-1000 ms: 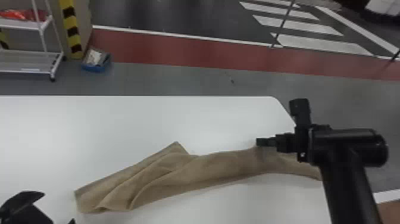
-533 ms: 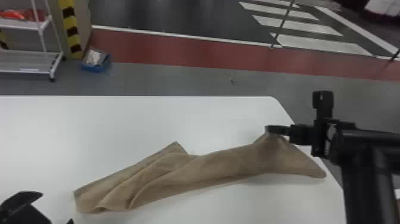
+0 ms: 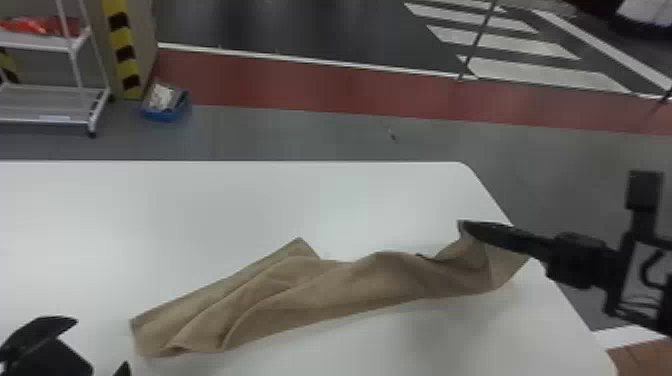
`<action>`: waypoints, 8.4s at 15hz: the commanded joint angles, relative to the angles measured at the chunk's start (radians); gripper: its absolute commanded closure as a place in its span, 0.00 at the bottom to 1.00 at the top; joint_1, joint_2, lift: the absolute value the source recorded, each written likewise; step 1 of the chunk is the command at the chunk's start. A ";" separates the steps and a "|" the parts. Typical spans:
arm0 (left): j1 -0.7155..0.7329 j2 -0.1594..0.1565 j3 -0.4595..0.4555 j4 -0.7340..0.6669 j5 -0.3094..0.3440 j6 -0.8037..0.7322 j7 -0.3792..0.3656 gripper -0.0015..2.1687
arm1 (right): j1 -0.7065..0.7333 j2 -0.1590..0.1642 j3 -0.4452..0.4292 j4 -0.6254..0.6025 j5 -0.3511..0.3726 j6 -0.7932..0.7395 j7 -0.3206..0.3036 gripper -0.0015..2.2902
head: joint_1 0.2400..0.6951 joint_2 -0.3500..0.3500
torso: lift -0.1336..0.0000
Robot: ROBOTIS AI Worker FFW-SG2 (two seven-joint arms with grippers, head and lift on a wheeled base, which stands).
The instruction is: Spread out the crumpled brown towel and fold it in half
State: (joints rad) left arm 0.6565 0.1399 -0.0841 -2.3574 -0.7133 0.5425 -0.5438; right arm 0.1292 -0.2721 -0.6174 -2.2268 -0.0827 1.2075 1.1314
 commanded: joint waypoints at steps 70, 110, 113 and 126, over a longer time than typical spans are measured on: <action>-0.017 0.201 -0.052 0.017 -0.201 -0.150 -0.228 0.13 | -0.033 -0.075 -0.196 0.483 0.429 -0.889 0.232 0.99 | 1.00 0.00 | 0.07; -0.284 0.184 -0.101 -0.077 -0.390 -0.092 -0.588 0.54 | 0.012 -0.021 -0.271 0.412 0.351 -0.840 0.236 0.99 | 1.00 0.00 | 0.07; -0.270 0.176 0.000 -0.161 -0.385 -0.046 -0.596 0.54 | 0.026 -0.013 -0.294 0.345 0.253 -0.819 0.236 0.99 | 1.00 0.00 | 0.07; -0.667 0.029 0.043 -0.072 -0.209 0.245 -0.436 0.54 | -0.223 -0.047 -0.102 0.111 0.097 -0.233 0.073 0.99 | 0.81 0.15 | 0.07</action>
State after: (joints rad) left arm 0.0760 0.1885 -0.0176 -2.4977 -0.9404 0.7524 -0.9840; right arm -0.0244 -0.2984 -0.7768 -2.1366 -0.0108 0.8949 1.2189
